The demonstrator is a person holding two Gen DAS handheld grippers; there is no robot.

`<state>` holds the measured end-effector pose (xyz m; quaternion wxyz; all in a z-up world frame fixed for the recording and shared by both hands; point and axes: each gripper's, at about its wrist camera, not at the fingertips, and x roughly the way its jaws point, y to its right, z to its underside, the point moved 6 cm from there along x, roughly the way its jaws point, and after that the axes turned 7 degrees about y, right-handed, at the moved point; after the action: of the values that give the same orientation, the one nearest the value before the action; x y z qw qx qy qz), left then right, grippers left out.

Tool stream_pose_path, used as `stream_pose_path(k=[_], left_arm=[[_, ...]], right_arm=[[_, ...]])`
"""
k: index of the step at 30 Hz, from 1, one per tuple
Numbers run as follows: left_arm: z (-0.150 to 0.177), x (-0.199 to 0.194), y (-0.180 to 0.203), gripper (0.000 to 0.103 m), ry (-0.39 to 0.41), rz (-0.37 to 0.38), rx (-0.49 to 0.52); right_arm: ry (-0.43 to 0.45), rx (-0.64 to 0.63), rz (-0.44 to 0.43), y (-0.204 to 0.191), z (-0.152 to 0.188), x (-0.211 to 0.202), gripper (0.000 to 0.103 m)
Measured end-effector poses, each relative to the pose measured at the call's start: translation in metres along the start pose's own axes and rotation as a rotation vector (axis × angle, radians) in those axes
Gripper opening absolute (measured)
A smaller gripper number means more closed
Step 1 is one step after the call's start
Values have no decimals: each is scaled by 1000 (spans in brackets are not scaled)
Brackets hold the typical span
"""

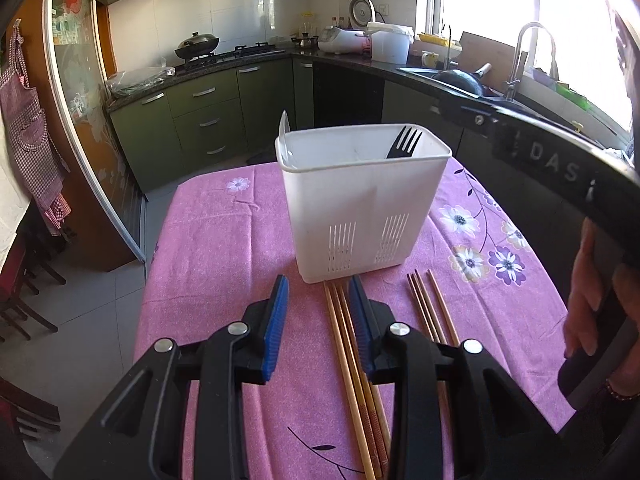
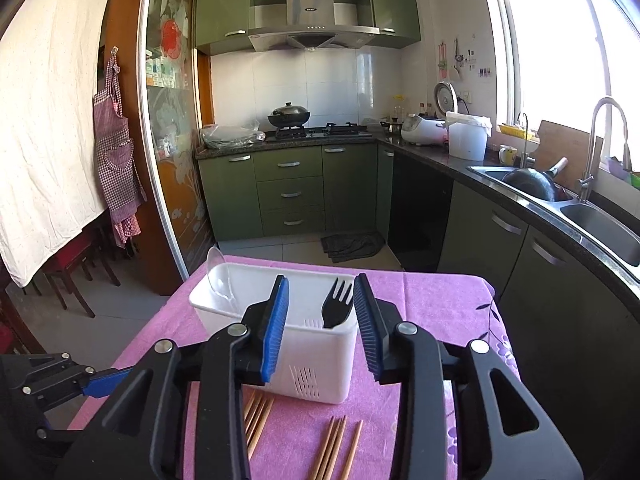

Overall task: Organize utensils
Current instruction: 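Grasp one wooden chopstick upright with the left tool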

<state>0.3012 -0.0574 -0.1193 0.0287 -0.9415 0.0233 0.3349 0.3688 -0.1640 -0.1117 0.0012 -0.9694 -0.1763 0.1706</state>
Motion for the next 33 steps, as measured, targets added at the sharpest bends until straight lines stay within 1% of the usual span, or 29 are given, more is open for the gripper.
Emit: stream_pose_path(k=[2,3,7,8,11,13,15,18,25,28,32,33], left_arm=[[11,4,1,29,-37,-4,-5],[18,8,2,24,-62,-1,-6],[41,33,8,17,-185,17,-13],[47,40,9,13,-217,19,-16],[62,60,12,10,-289,20,-31],[68,69,13,10,-318,15,-34],[73,77,13,9,-346,15,-41],[77,84,15,9,-371,25,-52],[79,92,20,9,-401,25,-35],[78,94,21,9,-402,18,-35],[78,96,21,9,-410,6,-38],[80,98,20,9,-423,13,-49]], right_arm=[[-59,15,9,5,7,-8,34],[-98,21,9,7,12,-11,34],[-244,55,4,17,44,-12,34],[-275,63,2,19,53,-12,34],[-352,74,-6,25,81,-10,34],[-386,77,-11,27,94,-8,34],[-412,73,-15,28,104,-8,34],[-433,76,-25,28,112,-6,34],[-451,82,-35,28,114,-3,34],[-463,79,-36,29,117,-1,34],[-496,83,-35,31,123,1,34],[-503,85,-36,31,125,1,34]])
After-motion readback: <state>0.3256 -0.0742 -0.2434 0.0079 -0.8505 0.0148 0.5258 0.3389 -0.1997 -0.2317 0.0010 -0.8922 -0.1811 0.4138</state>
